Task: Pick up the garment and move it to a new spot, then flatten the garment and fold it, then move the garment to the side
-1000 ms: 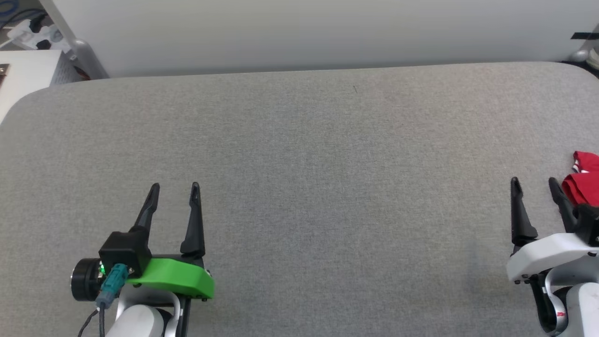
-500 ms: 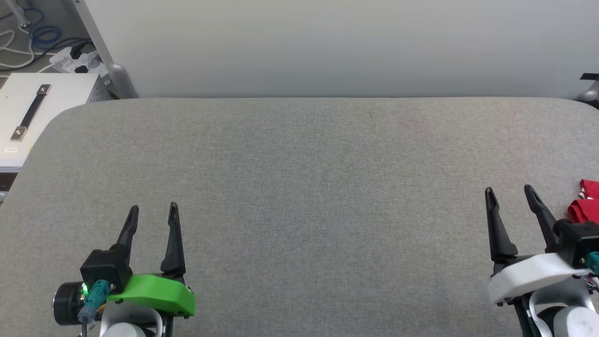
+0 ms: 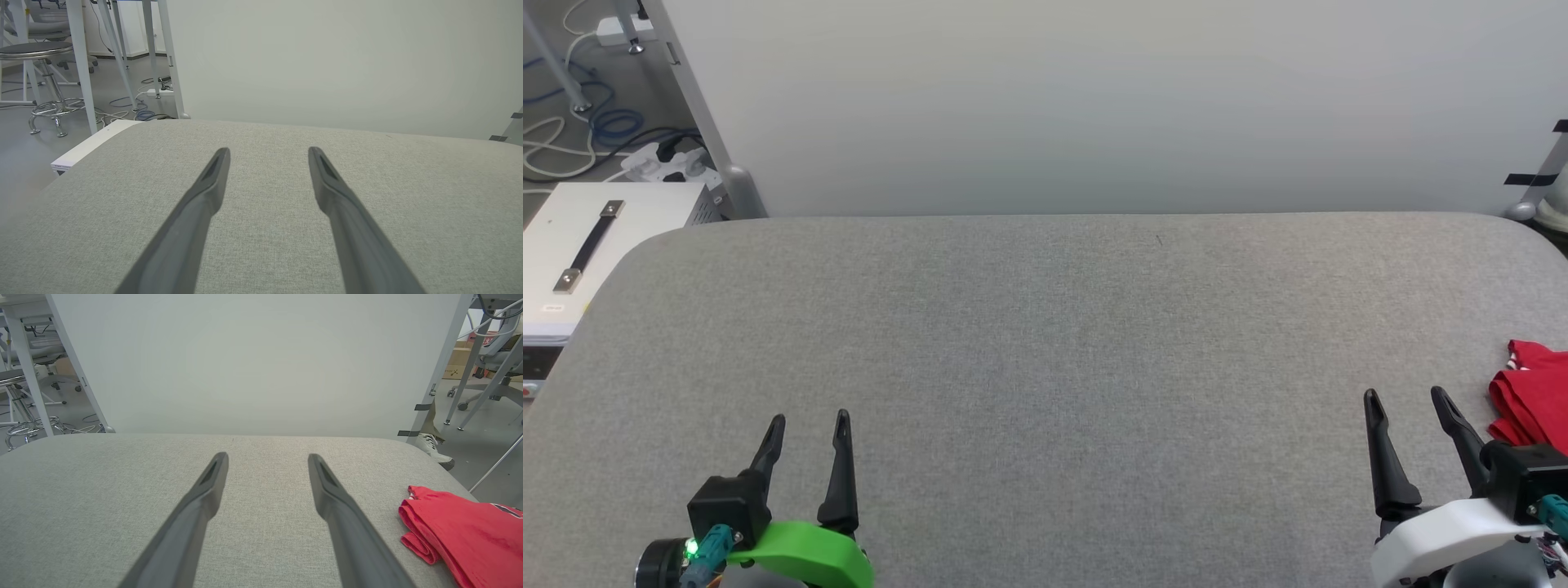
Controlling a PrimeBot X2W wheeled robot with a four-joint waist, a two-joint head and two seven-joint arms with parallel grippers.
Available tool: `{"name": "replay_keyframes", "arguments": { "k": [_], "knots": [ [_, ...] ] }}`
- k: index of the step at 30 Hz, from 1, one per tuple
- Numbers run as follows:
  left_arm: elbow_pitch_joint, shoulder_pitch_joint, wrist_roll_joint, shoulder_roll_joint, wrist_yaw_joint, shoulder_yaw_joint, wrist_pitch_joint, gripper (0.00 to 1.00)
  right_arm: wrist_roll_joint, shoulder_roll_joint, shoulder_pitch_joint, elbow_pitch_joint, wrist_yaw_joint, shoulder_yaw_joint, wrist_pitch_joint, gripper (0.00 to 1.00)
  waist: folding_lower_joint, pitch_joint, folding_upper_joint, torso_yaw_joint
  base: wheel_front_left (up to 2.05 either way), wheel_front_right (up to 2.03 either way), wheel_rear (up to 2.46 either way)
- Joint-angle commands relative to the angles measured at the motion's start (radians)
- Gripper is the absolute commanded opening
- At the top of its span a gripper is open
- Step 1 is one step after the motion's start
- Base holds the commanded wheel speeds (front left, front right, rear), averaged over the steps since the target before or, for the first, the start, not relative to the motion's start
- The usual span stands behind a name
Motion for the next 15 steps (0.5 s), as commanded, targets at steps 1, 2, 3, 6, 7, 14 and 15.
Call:
{"name": "replay_keyframes", "arguments": {
  "k": [1,2,3,6,7,14,15],
  "knots": [
    [0.005,0.016,-0.007,0.003,-0.008,0.000,-0.006,1.00,-0.002,0.007,0.013,-0.011,-0.001,0.001,0.004,1.00,0.0001,-0.007,0.0000,-0.005,0.00,0.00,0.00],
    [0.009,0.018,-0.010,0.003,-0.009,0.000,-0.006,1.00,-0.001,0.008,0.017,-0.016,-0.001,0.004,0.005,1.00,0.0001,-0.009,0.0000,-0.008,0.00,0.00,0.00],
    [0.013,0.019,-0.012,0.004,-0.010,-0.001,-0.005,1.00,0.000,0.009,0.020,-0.019,-0.001,0.006,0.008,1.00,0.0001,-0.011,0.0000,-0.010,0.00,0.00,0.00],
    [0.023,0.021,-0.019,0.003,-0.014,-0.002,-0.005,1.00,-0.003,0.011,0.029,-0.028,-0.001,0.011,0.014,1.00,0.0001,-0.015,0.0000,-0.016,0.00,0.00,0.00],
    [0.026,0.021,-0.021,0.003,-0.014,-0.002,-0.005,1.00,-0.002,0.011,0.030,-0.032,-0.001,0.013,0.014,1.00,0.0001,-0.015,0.0000,-0.018,0.00,0.00,0.00],
    [0.042,0.019,-0.030,0.003,-0.018,0.002,-0.005,1.00,-0.001,0.013,0.021,-0.037,-0.001,0.031,0.020,1.00,0.0001,-0.010,0.0000,-0.029,0.00,0.00,0.00],
    [0.045,0.017,-0.030,0.003,-0.018,0.002,-0.005,1.00,-0.001,0.013,0.019,-0.037,-0.001,0.032,0.020,1.00,0.0001,-0.010,0.0000,-0.029,0.00,0.00,0.00]
  ]
}}
